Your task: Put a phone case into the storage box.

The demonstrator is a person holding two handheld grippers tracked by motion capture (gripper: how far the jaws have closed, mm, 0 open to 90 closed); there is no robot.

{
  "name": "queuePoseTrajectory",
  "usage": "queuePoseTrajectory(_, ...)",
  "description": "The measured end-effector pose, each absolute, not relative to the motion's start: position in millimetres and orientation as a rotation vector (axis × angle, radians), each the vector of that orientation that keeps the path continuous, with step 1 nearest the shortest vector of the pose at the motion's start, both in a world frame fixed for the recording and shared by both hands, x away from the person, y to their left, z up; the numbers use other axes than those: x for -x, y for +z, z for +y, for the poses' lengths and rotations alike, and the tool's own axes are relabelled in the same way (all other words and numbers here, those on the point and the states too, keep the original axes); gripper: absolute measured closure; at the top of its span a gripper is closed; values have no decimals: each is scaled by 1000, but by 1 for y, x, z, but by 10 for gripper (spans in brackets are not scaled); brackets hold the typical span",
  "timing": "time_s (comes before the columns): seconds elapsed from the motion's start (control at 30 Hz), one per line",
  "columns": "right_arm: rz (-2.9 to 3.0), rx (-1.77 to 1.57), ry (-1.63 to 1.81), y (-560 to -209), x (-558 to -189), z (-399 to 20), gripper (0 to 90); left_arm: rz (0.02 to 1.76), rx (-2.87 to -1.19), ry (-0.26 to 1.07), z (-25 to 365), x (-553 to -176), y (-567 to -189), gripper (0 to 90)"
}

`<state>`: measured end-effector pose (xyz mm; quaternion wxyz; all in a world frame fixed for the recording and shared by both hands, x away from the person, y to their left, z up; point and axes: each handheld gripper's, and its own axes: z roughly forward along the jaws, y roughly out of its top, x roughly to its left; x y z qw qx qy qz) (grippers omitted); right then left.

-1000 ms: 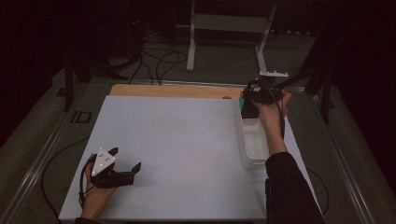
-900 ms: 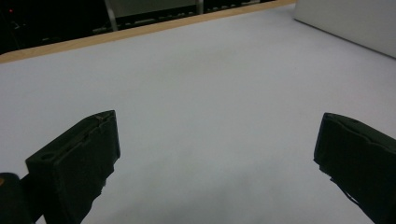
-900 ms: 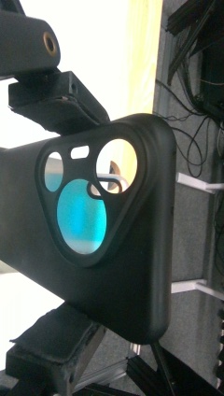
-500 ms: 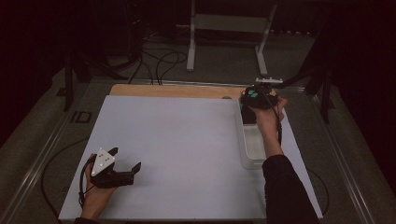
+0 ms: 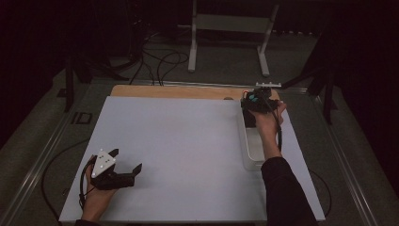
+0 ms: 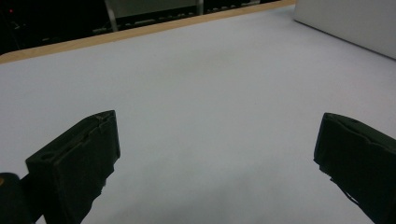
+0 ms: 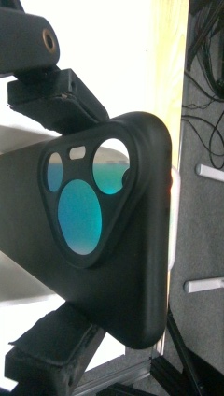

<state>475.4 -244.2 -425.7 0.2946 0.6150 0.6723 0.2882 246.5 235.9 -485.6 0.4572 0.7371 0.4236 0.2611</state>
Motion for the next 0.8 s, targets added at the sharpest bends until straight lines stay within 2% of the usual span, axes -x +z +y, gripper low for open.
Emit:
queuePoseTrajectory(0.4, 1782, -1645, 810, -429, -481, -246, 84, 1043, -1812, 640, 236, -246, -485, 7)
queuePoseTrajectory(0.8, 1745, -1630, 873, -423, -480, -249, 82, 1038, -1816, 639, 235, -246, -485, 7)
